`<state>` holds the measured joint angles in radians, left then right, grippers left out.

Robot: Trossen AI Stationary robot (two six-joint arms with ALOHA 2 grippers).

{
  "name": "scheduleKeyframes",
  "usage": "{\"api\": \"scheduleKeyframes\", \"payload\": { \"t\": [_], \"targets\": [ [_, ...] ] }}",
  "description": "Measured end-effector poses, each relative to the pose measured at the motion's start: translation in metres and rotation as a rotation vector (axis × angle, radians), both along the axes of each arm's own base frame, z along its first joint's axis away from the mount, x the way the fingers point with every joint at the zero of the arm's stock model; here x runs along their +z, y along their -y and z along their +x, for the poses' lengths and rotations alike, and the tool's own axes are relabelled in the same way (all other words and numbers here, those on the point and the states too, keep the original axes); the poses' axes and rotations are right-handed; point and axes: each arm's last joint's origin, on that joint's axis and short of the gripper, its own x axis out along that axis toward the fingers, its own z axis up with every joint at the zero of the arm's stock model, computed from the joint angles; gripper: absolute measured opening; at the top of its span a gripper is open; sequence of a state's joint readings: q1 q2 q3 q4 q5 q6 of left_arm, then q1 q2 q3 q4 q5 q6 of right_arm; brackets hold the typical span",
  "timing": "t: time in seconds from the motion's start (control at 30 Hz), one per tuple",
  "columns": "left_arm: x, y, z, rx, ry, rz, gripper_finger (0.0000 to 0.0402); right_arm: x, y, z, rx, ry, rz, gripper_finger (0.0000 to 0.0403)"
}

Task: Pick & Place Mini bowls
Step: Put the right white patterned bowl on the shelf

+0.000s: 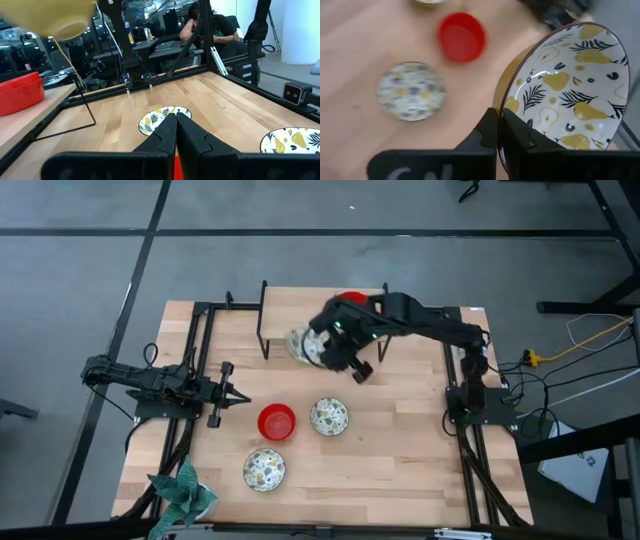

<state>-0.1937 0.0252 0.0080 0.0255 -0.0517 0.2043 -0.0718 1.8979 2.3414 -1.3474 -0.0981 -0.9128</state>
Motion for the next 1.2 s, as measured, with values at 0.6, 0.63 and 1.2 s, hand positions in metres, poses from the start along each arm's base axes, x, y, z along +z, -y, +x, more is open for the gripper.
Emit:
{"api": "scheduleKeyframes", "payload": {
  "t": [0.6,0.63,1.2],
  "targets": [
    [0.000,0.000,0.000,0.000,0.000,0.000,0.0004,0.016,-0.091,-0.045,0.222,-0.086,0.034,0.0009],
    [0.000,0.000,0.000,0.000,0.000,0.000,0.0004,0.015,-0.096,-0.048,0.235,-0.105,0.034,0.0009],
    [0.000,0.000,0.000,0.000,0.000,0.000,0.0004,0.017,-0.128,-0.053,0.245,-0.078,0.080,0.0009]
  ]
}}
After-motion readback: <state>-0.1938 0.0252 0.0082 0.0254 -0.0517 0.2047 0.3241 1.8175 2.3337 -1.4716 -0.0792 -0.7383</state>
